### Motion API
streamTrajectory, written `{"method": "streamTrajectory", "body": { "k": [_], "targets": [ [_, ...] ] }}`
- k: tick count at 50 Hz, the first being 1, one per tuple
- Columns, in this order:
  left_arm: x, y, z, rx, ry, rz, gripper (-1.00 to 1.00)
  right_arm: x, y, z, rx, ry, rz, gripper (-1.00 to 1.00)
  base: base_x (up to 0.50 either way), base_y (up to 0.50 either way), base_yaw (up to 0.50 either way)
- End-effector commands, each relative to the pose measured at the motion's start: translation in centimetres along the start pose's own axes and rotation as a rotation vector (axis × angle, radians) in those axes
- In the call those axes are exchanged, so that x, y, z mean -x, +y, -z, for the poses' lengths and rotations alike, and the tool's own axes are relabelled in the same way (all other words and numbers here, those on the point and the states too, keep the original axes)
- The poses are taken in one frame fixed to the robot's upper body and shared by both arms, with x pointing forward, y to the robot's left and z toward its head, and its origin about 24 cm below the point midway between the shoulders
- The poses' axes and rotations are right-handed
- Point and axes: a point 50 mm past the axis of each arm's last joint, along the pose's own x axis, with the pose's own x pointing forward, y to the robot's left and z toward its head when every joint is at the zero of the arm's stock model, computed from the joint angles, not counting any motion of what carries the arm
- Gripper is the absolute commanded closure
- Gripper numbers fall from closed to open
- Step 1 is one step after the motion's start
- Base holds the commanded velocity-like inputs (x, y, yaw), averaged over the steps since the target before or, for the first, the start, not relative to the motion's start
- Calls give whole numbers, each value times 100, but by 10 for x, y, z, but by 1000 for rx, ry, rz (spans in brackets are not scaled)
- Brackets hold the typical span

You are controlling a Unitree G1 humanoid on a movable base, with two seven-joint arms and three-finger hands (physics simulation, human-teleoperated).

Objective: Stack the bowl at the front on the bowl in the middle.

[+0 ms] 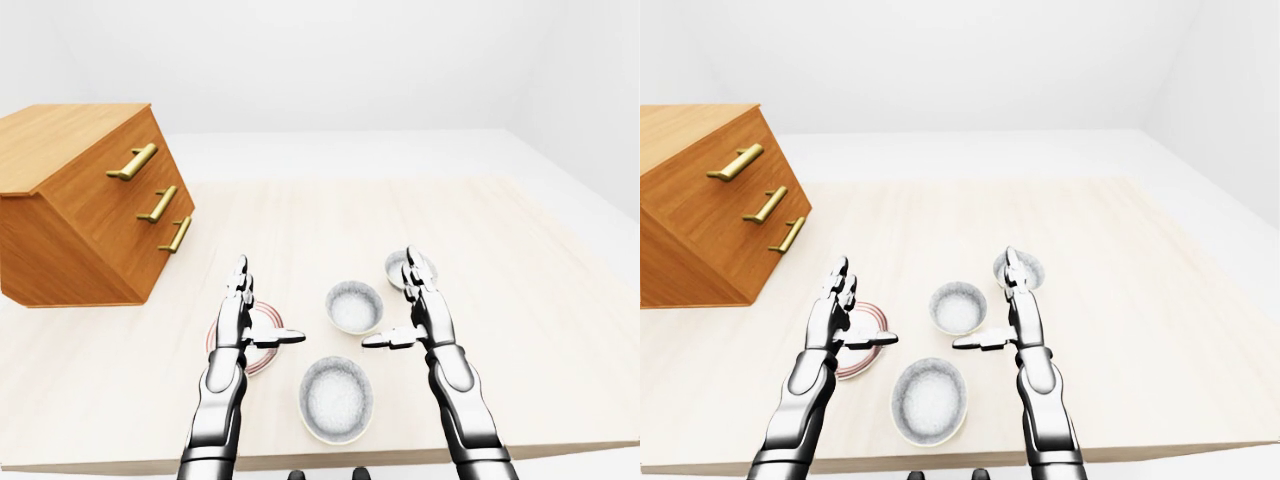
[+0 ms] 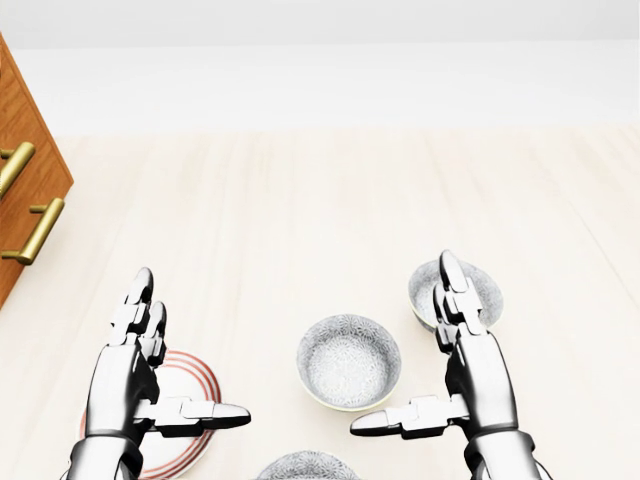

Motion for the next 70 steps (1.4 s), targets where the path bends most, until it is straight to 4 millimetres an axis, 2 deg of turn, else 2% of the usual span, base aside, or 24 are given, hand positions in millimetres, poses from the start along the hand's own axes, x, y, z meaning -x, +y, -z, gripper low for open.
{"method": "streamTrajectory", "body": {
  "k": [1, 13, 20, 22, 24, 26, 30, 34, 37, 39, 44, 45, 49, 52, 53, 61, 66, 70],
  "targets": [
    [0, 1, 1, 3, 6, -3, -100, 0, 1, 3, 8, 12, -5, -100, 30, -3, 0],
    [0, 1, 3, 0, 6, 0, -100, -1, 0, 4, 33, 20, 0, -100, 25, -2, 0],
    [0, 1, 4, -4, 8, -2, -100, -11, -23, -10, 216, -28, 88, -100, 0, 0, 0],
    [0, 1, 3, -4, 8, -3, -100, -14, -36, -12, 333, -25, 138, -100, 0, 0, 0],
    [0, 2, 3, -2, 9, -5, -100, -13, -53, -14, 547, -23, 226, -100, 0, 0, 0],
    [0, 2, 3, -2, 9, -8, -100, -13, -65, -17, 675, -31, 285, -100, 0, 0, 0],
    [0, 3, 2, -1, 9, -10, -100, -13, -77, -24, 783, -48, 349, -100, 0, 0, 0],
    [0, 4, 2, 0, 8, -13, -100, -13, -89, -35, 996, -97, 422, -100, 0, 0, 0],
    [-1, 4, 2, 1, 9, -14, -100, -13, -94, -40, 1065, -108, 440, -100, 0, 0, 0],
    [-1, 4, 2, 1, 8, -14, -100, -15, -98, -42, 1184, -131, 470, -100, 0, 0, 0],
    [-1, 4, 1, 3, 7, -15, -100, -17, -98, -37, 1335, -150, 465, -100, 0, 0, 0],
    [-1, 4, 1, 4, 8, -15, -100, -19, -98, -37, 1447, -195, 470, -100, 0, 0, 0],
    [-2, 4, 2, 16, 18, -15, -100, -24, -93, -38, 1566, -266, 467, -100, 0, 0, 0],
    [-2, 5, 2, 24, 25, -15, -100, -28, -89, -34, 1618, -271, 428, -100, 0, 0, 0],
    [-2, 5, 3, 44, 41, -14, -100, -30, -84, -28, 1676, -274, 374, -100, 0, 0, 0],
    [-3, 6, 5, 63, 59, -19, -100, -38, -66, -6, 1754, -263, 229, -100, 0, 0, 0],
    [-3, 6, 5, 66, 63, -20, -100, -41, -62, 3, 1789, -250, 169, -100, 0, 0, 0],
    [-3, 6, 5, 73, 68, -20, -100, -45, -59, 18, 1783, -201, 99, -100, 0, 0, 0]
  ]
}}
